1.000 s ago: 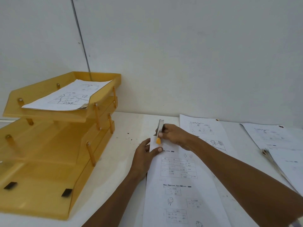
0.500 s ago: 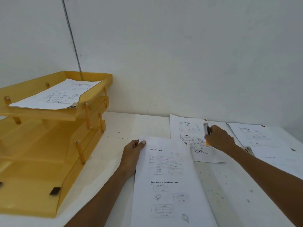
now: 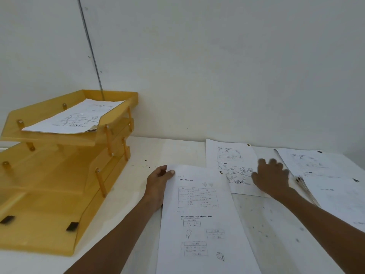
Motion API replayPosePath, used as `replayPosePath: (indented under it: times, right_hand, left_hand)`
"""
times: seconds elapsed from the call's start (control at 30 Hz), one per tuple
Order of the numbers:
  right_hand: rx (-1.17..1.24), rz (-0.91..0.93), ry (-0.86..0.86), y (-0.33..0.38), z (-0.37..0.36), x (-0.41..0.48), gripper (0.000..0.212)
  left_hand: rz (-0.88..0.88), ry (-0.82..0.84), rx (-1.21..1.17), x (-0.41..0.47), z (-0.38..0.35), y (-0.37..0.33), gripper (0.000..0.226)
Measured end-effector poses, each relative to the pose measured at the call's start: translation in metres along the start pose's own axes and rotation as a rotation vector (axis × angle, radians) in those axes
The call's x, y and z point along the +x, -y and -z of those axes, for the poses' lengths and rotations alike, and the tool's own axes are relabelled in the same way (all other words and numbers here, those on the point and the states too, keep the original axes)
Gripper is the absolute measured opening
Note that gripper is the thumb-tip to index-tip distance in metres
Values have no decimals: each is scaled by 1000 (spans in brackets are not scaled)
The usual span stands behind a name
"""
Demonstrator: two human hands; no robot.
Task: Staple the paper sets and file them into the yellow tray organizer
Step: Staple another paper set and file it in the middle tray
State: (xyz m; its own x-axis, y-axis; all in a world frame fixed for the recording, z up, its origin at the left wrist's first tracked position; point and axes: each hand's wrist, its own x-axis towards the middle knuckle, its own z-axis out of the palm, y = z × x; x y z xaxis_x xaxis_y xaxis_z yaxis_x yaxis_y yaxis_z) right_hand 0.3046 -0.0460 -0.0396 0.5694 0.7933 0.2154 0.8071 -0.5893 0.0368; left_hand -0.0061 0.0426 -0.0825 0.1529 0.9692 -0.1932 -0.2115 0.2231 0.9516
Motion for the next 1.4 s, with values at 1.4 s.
replayPosePath:
  times: [1.4]
  right_hand:
    - [1354,403,562,156,105,-62,54]
  left_hand:
    - [-310,-49,218,-48,-38,-101,17]
